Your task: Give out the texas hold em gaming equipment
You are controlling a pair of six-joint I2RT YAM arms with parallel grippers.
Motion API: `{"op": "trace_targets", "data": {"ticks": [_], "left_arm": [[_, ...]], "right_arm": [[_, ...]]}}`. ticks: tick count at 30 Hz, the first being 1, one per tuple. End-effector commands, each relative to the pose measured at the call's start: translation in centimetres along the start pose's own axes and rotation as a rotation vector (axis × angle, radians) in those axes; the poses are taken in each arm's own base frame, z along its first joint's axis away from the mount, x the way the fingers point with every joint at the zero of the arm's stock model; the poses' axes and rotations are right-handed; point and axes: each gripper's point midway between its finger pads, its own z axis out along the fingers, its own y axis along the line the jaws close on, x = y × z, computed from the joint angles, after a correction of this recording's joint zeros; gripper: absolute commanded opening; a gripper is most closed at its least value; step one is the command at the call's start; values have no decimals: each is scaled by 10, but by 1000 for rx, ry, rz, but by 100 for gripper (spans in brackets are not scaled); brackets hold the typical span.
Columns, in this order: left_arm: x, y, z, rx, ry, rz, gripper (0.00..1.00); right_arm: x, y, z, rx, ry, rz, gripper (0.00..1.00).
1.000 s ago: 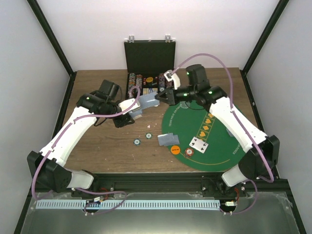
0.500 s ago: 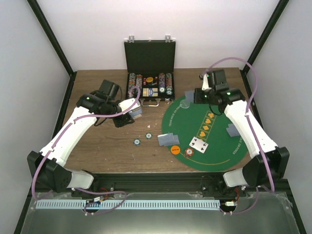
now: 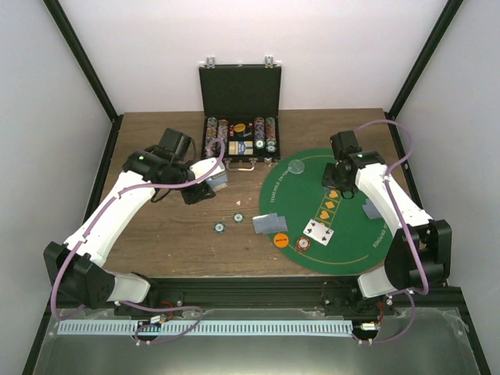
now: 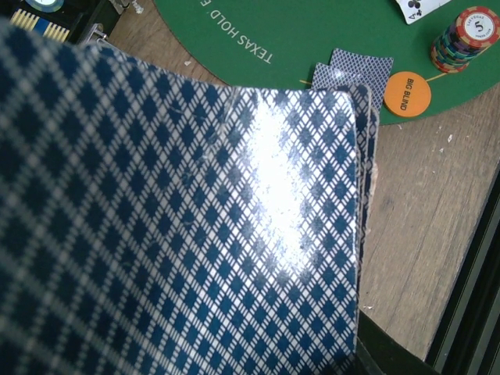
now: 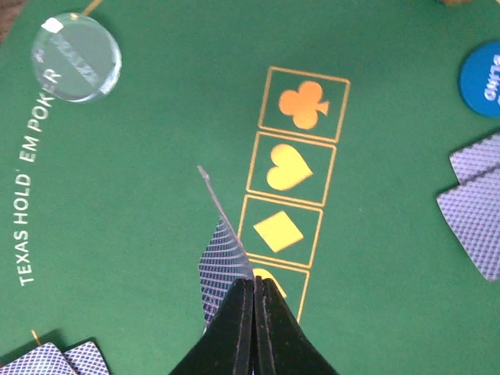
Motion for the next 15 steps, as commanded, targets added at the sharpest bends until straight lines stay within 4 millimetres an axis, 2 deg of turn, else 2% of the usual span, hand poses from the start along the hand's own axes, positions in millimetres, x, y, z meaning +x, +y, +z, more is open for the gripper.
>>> {"op": "trace_targets", "data": {"ticks": [1, 6, 11, 15], "left_arm": [[-4, 1, -2, -9, -23, 1, 39], [-4, 1, -2, -6, -26, 1, 39], [-4, 1, -3, -8, -27, 3, 39], [-4, 1, -3, -9, -29, 4, 40]], "right_arm": [[14, -24, -6, 134, 56, 139, 1], [40, -52, -3, 346, 212, 200, 1], [57, -81, -8, 521, 233, 240, 1], [69, -93, 0, 596, 257, 241, 1]]}}
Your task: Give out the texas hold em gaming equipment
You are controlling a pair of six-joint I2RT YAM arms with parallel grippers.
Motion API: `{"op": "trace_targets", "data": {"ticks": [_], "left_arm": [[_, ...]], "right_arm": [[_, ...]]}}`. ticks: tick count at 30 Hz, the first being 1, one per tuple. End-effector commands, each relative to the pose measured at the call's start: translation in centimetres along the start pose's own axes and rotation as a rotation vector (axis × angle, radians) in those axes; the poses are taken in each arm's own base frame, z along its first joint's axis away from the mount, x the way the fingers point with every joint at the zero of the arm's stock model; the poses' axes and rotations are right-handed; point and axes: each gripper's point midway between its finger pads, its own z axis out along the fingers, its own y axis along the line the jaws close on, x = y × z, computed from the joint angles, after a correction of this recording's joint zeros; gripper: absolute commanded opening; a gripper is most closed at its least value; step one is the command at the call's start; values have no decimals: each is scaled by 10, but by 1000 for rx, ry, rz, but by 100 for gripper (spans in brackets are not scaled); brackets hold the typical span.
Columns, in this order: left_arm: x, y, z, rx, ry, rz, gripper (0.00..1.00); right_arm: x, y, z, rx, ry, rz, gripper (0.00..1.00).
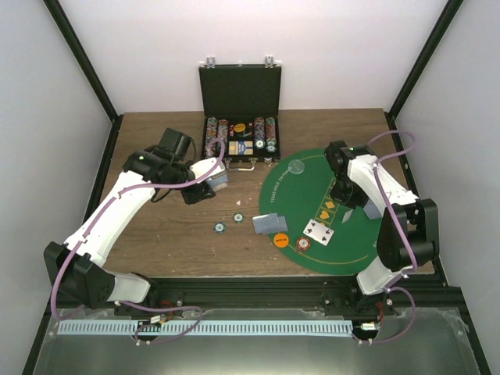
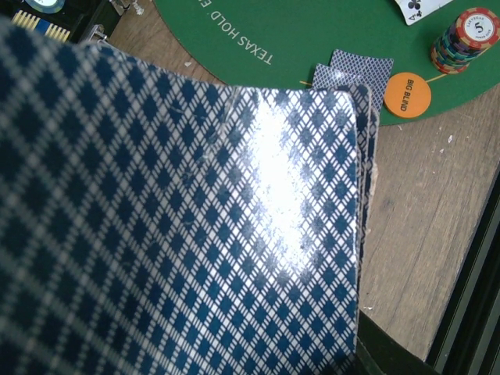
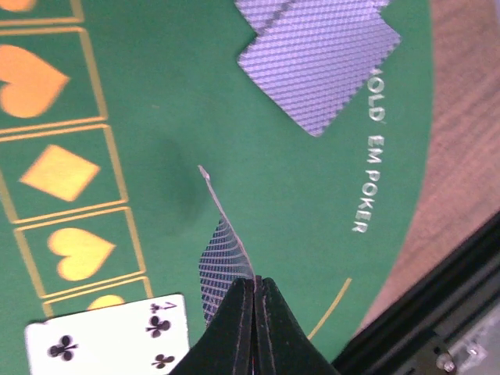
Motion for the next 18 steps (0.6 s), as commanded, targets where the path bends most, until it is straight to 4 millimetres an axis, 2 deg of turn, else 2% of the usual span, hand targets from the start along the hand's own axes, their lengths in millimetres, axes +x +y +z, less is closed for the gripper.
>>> {"op": "trace_targets", "data": {"ticks": [1, 4, 7, 12, 18], "left_arm": [[-3, 0, -4, -10, -26, 4, 39], [-3, 0, -5, -12, -26, 5, 40], [-3, 1, -4, -12, -24, 2, 39], [-3, 2, -4, -19, -17, -1, 40], [-1, 2, -3, -17, -13, -4, 39]], "right_arm": [[8, -28, 11, 171, 4, 60, 1], [10, -33, 18, 215, -2, 80, 1], [21, -26, 30, 267, 18, 34, 1], [37, 16, 42, 284, 49, -74, 1], [22, 55, 42, 205, 27, -64, 1]]}}
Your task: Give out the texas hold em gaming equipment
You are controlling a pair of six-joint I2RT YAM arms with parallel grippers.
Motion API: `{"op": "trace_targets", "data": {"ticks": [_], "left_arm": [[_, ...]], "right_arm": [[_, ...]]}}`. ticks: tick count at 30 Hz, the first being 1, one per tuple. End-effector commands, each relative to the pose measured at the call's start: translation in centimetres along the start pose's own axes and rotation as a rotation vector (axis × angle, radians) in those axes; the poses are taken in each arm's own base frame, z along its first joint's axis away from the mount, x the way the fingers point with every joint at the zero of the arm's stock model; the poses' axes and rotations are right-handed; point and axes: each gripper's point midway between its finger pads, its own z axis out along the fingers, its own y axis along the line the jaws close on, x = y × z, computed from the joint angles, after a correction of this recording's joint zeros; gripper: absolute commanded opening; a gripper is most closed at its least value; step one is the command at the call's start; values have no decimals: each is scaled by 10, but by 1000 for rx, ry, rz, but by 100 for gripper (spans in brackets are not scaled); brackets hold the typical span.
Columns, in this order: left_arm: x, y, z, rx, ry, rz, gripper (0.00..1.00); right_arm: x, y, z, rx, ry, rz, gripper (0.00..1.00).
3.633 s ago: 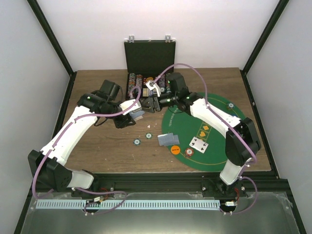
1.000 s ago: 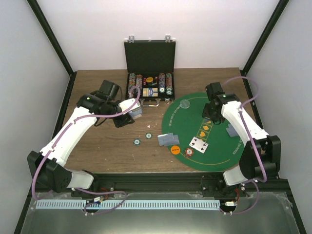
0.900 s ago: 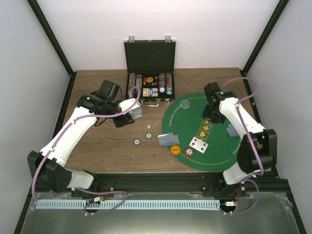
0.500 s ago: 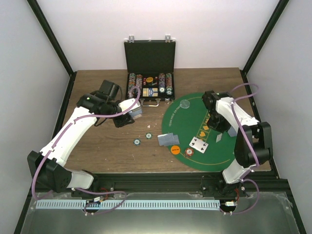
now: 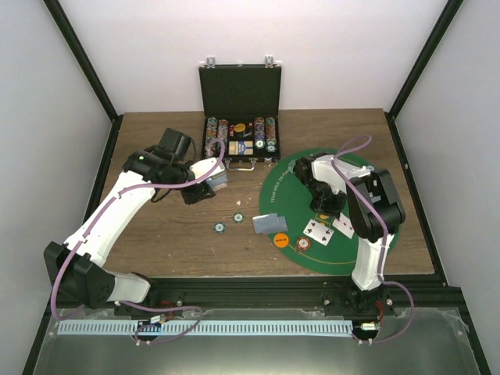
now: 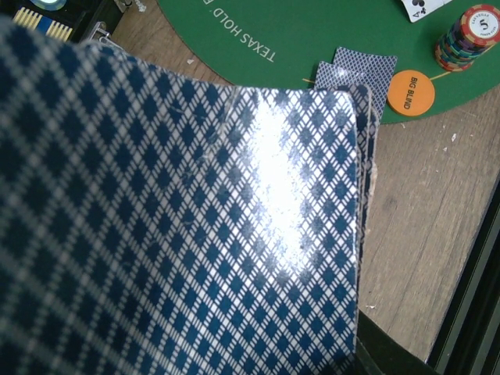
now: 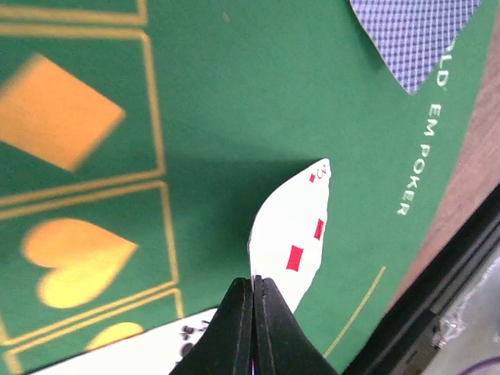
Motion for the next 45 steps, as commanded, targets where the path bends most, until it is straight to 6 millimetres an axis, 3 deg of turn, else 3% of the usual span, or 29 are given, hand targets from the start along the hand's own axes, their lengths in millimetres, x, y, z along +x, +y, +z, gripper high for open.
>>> {"op": "trace_targets", "data": {"ticks": [1, 7, 18, 26, 38, 45], "left_arm": [[-2, 1, -3, -12, -18, -3, 39], [-2, 3, -2, -16, -13, -4, 39], [-1, 4, -1, -17, -11, -5, 40], [0, 3, -1, -20, -8, -2, 39], [0, 4, -1, -20, -6, -4, 40], [0, 4, -1, -20, -7, -3, 39]], "right_arm": [[-25, 23, -17, -94, -49, 73, 1], [-26, 49, -14, -157, -6, 67, 1], [-20, 72, -16, -222, 94, 198, 1], [-28, 72, -13, -171, 80, 223, 1], [-12, 78, -7, -134, 81, 177, 1], [-12, 81, -8, -149, 80, 168, 1]]}}
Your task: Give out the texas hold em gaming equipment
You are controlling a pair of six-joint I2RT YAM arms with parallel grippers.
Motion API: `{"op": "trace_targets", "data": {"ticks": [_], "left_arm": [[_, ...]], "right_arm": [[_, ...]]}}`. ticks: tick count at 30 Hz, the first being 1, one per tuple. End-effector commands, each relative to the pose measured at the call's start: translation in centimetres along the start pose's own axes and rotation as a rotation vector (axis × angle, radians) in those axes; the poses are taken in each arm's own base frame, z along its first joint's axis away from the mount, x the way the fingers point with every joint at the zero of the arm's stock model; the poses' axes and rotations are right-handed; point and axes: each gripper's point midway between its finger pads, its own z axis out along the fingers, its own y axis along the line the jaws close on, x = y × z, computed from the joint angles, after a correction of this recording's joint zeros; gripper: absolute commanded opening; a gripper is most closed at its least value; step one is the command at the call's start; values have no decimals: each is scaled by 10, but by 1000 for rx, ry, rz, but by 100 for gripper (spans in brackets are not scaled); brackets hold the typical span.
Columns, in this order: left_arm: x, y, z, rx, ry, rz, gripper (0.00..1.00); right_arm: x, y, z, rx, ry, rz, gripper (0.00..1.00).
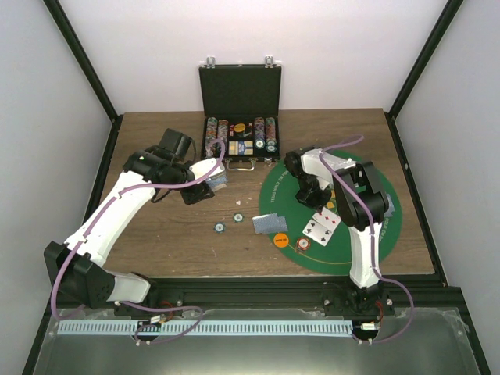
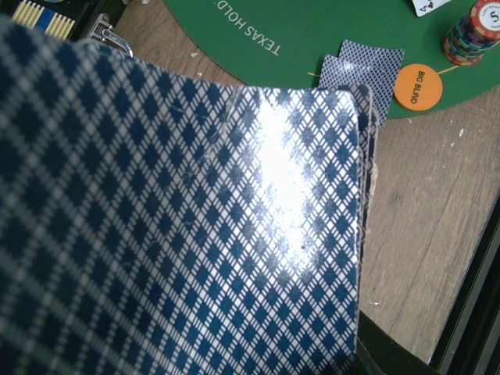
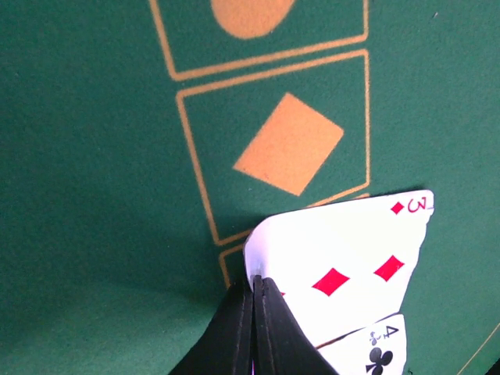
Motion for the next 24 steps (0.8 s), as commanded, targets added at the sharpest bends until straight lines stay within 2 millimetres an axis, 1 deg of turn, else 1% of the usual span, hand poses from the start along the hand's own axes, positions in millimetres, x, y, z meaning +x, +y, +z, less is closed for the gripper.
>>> {"op": "trace_targets", "data": {"ticks": [1, 6, 10, 14, 16, 19, 20, 22, 23, 24], "left_arm": [[-3, 2, -2, -8, -19, -1, 39], [-3, 2, -2, -9, -19, -1, 39], [-3, 2, -2, -8, -18, -2, 40], [-3, 3, -2, -10, -17, -1, 40], [-3, 2, -2, -9, -17, 0, 40], [-3, 2, -2, -11, -17, 0, 40], [-3, 3, -2, -11, -17, 0, 40], [-3, 3, -2, -12, -17, 0, 40], [-3, 2, -2, -10, -16, 1, 40], [-2, 2, -2, -10, -15, 1, 40]], "right_arm": [[4, 5, 4, 4, 9, 4, 1], [4, 8, 3, -3, 10, -14, 1], [3, 9, 1, -17, 7, -24, 11], [5, 14, -3, -61, 10, -37, 23], [5, 18, -5, -84, 14, -52, 26], [4, 20, -7, -100, 11, -66, 28], [3, 20, -10, -107, 6, -68, 28], [-1, 19, -18, -121, -15, -69, 32], [-4, 18, -23, -130, -31, -68, 35], [-8, 15, -30, -139, -51, -66, 41]]}}
